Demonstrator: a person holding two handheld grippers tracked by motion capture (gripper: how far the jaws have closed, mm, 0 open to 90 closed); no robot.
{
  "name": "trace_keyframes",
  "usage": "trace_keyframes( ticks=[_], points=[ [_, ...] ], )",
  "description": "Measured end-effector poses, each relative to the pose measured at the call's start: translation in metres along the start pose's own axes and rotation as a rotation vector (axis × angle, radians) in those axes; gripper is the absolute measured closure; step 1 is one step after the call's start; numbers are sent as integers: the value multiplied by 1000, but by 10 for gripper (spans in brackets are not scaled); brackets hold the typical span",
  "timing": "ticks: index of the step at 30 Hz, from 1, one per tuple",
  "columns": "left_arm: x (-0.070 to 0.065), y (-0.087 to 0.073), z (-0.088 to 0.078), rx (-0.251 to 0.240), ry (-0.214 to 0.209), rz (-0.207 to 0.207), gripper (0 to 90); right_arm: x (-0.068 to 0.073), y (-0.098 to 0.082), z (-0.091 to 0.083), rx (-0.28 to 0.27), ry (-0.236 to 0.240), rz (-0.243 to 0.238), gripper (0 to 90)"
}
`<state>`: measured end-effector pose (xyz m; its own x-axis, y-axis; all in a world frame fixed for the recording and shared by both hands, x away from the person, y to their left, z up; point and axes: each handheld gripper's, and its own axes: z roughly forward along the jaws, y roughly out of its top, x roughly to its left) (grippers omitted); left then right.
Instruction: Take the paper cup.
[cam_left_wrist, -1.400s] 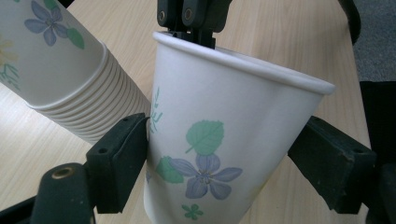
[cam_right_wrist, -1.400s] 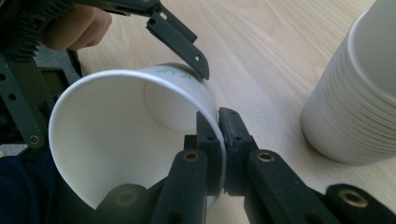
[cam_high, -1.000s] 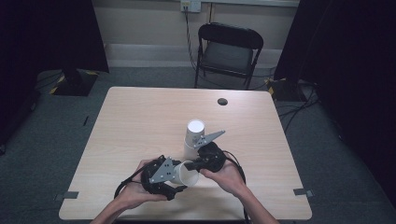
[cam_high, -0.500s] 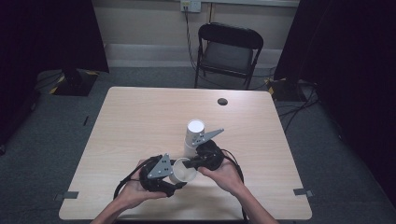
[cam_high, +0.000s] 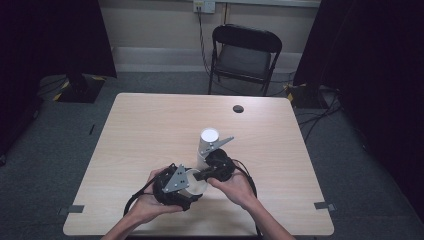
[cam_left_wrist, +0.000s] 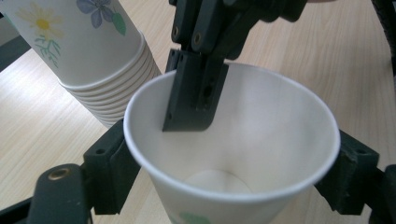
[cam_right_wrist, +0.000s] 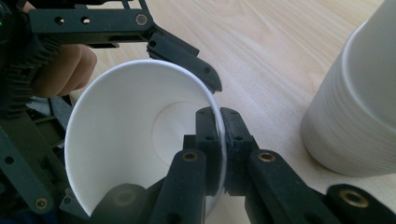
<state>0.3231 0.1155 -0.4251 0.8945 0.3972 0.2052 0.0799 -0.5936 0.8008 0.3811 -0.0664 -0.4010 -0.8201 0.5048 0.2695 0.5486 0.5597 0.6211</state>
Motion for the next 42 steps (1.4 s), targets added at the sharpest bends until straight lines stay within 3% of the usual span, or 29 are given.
trace_keyframes(
  ticks=[6, 12, 19, 32, 42],
  points=[
    [-1, 0, 0, 10, 0, 14, 244, 0, 0, 1, 2, -7, 20, 871],
    [1, -3, -1, 15, 7, 2, 289, -1, -4, 1, -6, -22, 33, 822],
    [9, -7, -5, -17, -13, -74, 279, 1, -5, -5, -46, -43, 25, 709],
    [13, -14, -10, -36, -9, -120, 278, 6, -13, -17, -169, -48, 1, 648],
    [23, -19, -15, -65, -5, -191, 280, 7, -23, -29, -277, -40, -13, 614]
  ],
)
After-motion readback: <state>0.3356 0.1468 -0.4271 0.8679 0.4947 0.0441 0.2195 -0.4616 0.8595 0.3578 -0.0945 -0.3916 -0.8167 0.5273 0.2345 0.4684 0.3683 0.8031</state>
